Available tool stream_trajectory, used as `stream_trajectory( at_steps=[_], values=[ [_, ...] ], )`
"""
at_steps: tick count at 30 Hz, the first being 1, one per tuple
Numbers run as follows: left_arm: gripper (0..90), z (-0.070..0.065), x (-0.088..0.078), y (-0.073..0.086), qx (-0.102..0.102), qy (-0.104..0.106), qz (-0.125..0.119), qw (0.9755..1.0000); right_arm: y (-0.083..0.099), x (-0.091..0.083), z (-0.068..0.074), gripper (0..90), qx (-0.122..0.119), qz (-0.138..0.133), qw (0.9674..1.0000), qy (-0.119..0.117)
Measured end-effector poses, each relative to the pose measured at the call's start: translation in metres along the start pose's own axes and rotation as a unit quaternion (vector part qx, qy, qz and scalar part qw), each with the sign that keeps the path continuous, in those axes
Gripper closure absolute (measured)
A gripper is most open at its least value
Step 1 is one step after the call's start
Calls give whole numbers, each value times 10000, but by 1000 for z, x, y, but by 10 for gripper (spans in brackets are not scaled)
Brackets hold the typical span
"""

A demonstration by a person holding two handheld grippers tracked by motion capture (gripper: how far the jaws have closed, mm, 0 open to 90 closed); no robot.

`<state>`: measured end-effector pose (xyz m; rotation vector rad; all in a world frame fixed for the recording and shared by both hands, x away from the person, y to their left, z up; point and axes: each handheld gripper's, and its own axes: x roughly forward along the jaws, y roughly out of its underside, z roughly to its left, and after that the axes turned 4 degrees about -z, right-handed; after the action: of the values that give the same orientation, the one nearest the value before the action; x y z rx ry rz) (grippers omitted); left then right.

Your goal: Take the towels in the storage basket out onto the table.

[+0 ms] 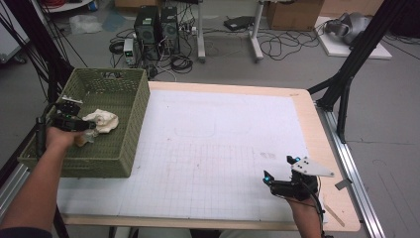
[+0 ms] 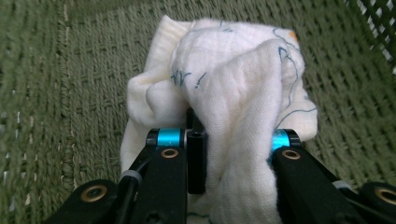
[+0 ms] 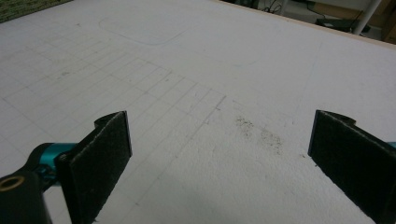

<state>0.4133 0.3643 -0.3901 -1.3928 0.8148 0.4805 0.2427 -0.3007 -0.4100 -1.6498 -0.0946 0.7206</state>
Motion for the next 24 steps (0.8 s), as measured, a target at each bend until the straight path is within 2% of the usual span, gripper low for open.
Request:
stream_trajectory(
  at_steps=[3, 6, 7, 10, 13, 16, 22, 24],
  values=[
    [775, 1, -6, -1, -66, 53, -204, 9998, 0, 0, 0, 53, -5, -8, 10000, -1],
    [776, 2, -17, -3, -146, 112, -585, 9981, 0, 0, -1, 52, 4, -10, 10000, -11],
    [778, 2, -21, -4, -194, 151, -780, 9966, 0, 0, 0, 52, 19, -16, 10000, -10],
    [783, 3, -31, -5, -287, 277, -1129, 9928, -1, 1, 0, 52, 11, -12, 10000, -18],
    [783, 3, -40, -5, -370, 350, -1371, 9893, -1, 1, 0, 53, -2, -18, 10000, -20],
    [782, 1, -47, -5, -369, 393, -1535, 9867, -1, 1, 0, 52, -14, -34, 10000, -21],
    [783, -2, -63, -6, -481, 629, -2029, 9760, -2, 0, 1, 52, 10, -54, 10000, -24],
    [782, -3, -68, -6, -470, 683, -2121, 9737, -2, 0, 1, 52, 3, -49, 10000, -22]
  ],
)
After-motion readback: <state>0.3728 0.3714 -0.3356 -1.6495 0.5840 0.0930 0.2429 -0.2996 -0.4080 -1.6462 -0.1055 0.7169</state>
